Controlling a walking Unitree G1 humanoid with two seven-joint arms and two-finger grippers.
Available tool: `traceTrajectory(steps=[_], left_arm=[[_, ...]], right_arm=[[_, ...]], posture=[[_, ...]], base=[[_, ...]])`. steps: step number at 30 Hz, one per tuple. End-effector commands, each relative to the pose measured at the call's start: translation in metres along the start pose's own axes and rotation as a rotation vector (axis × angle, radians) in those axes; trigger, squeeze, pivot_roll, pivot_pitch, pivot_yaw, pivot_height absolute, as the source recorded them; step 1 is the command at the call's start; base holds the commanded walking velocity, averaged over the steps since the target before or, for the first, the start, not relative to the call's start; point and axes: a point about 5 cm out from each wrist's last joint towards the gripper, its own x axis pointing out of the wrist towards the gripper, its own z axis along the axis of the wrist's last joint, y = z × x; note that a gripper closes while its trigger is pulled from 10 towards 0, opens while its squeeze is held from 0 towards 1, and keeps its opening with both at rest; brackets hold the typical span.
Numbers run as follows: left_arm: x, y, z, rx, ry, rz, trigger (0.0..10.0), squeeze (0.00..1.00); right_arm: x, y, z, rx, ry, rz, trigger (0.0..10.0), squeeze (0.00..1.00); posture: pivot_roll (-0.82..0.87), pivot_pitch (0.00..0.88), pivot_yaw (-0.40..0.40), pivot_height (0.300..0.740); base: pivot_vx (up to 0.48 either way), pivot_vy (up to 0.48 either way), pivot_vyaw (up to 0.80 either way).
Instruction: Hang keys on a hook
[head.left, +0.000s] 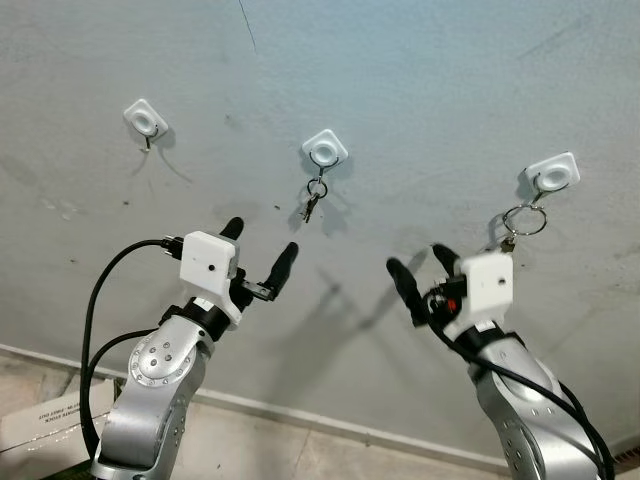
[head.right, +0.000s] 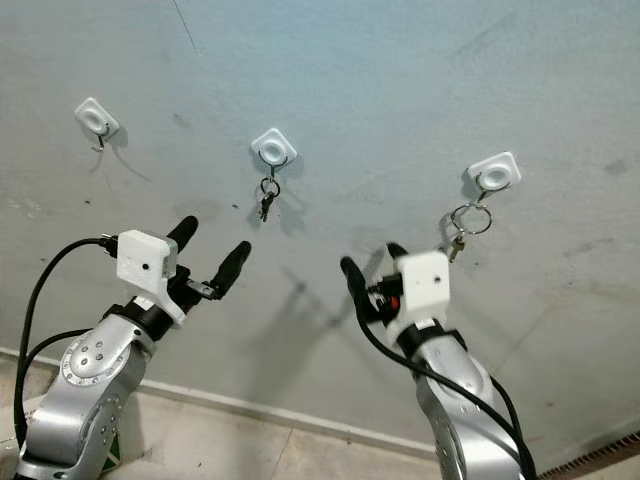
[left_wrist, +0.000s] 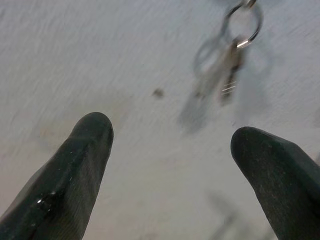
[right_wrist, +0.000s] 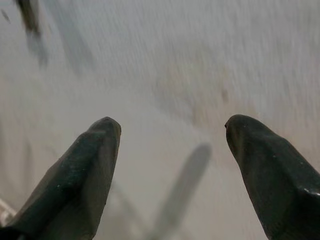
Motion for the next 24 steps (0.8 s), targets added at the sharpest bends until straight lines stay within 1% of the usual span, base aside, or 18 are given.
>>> traceTrajectory(steps=[1, 3, 4, 6, 9, 10, 11, 13, 14, 16, 18, 19, 20, 21, 22, 24], left_arm=[[-0.004, 0.003, -0.002, 0.012, 0.021, 0.025, 10.0, 0.00], [-0.009, 0.002, -0.006, 0.017, 0.037, 0.037, 10.0, 0.00], [-0.009, 0.002, -0.006, 0.017, 0.037, 0.037, 10.0, 0.00], [-0.012, 0.003, -0.008, 0.019, 0.052, 0.052, 10.0, 0.00], [-0.009, 0.006, -0.006, 0.024, 0.050, 0.056, 10.0, 0.00], [-0.008, 0.007, -0.006, 0.025, 0.049, 0.058, 10.0, 0.00], [-0.008, 0.007, -0.006, 0.025, 0.049, 0.058, 10.0, 0.00], [-0.007, 0.009, -0.005, 0.015, 0.047, 0.068, 10.0, 0.00], [-0.007, 0.009, -0.005, 0.015, 0.047, 0.068, 10.0, 0.00], [-0.007, 0.007, -0.006, -0.009, 0.053, 0.077, 10.0, 0.00], [-0.006, 0.006, -0.007, -0.011, 0.054, 0.076, 10.0, 0.00], [-0.005, 0.004, -0.007, -0.008, 0.055, 0.074, 10.0, 0.00], [-0.005, 0.004, -0.008, -0.017, 0.058, 0.076, 10.0, 0.00], [-0.004, 0.004, -0.009, -0.023, 0.060, 0.078, 10.0, 0.00], [-0.005, 0.004, -0.009, -0.025, 0.063, 0.082, 10.0, 0.00], [-0.005, 0.005, -0.009, -0.030, 0.067, 0.089, 10.0, 0.00]], right_arm=[[-0.004, -0.001, 0.010, -0.015, -0.036, 0.008, 10.0, 1.00], [-0.008, -0.004, 0.010, -0.011, -0.023, -0.004, 10.0, 1.00], [-0.008, -0.004, 0.010, -0.011, -0.023, -0.004, 10.0, 1.00], [-0.012, -0.009, 0.008, 0.005, -0.015, -0.057, 10.0, 1.00], [-0.014, -0.015, 0.008, 0.014, -0.019, -0.119, 10.0, 1.00], [-0.014, -0.021, 0.007, 0.018, -0.018, -0.186, 10.0, 1.00], [-0.014, -0.021, 0.007, 0.018, -0.018, -0.186, 10.0, 1.00], [-0.014, -0.027, 0.006, 0.042, -0.014, -0.267, 10.0, 1.00], [-0.014, -0.027, 0.006, 0.042, -0.014, -0.267, 10.0, 1.00], [-0.013, -0.032, 0.010, 0.027, -0.014, -0.304, 10.0, 1.00], [-0.012, -0.034, 0.011, 0.026, -0.016, -0.310, 10.0, 1.00], [-0.009, -0.035, 0.012, 0.016, -0.023, -0.307, 10.0, 0.92], [-0.006, -0.036, 0.011, 0.033, -0.011, -0.313, 10.0, 0.23], [-0.005, -0.036, 0.010, 0.045, -0.007, -0.315, 10.0, 0.00], [-0.004, -0.036, 0.009, 0.050, 0.001, -0.316, 10.0, 0.00], [-0.001, -0.034, 0.008, 0.058, 0.009, -0.308, 10.0, 0.00]], posture=[[0.05, 0.000, 0.001, 0.740], [0.05, 0.000, 0.008, 0.740], [0.05, 0.000, 0.008, 0.740], [0.05, 0.000, 0.016, 0.740], [0.05, 0.000, 0.020, 0.740], [0.05, 0.000, 0.018, 0.740], [0.05, 0.000, 0.018, 0.740], [0.05, 0.000, 0.017, 0.740], [0.05, 0.000, 0.017, 0.740], [0.05, 0.000, 0.015, 0.740], [0.05, 0.000, 0.013, 0.740], [0.05, 0.000, 0.012, 0.740], [0.05, 0.000, 0.007, 0.740], [0.05, 0.000, 0.007, 0.740], [0.06, 0.000, 0.002, 0.740], [0.06, 0.000, -0.004, 0.740]], base=[[0.000, 0.000, 0.00], [0.000, 0.000, 0.00], [0.000, 0.000, 0.00], [0.000, 0.000, 0.00], [0.000, 0.000, 0.00], [0.000, 0.000, 0.00], [0.000, 0.000, 0.00], [0.000, 0.000, 0.00], [0.000, 0.000, 0.00], [0.000, 0.000, 0.00], [0.000, 0.000, 0.00], [0.000, 0.000, 0.00], [0.000, 0.000, 0.00], [0.000, 0.000, 0.00], [0.000, 0.000, 0.00], [0.000, 0.000, -0.80]])
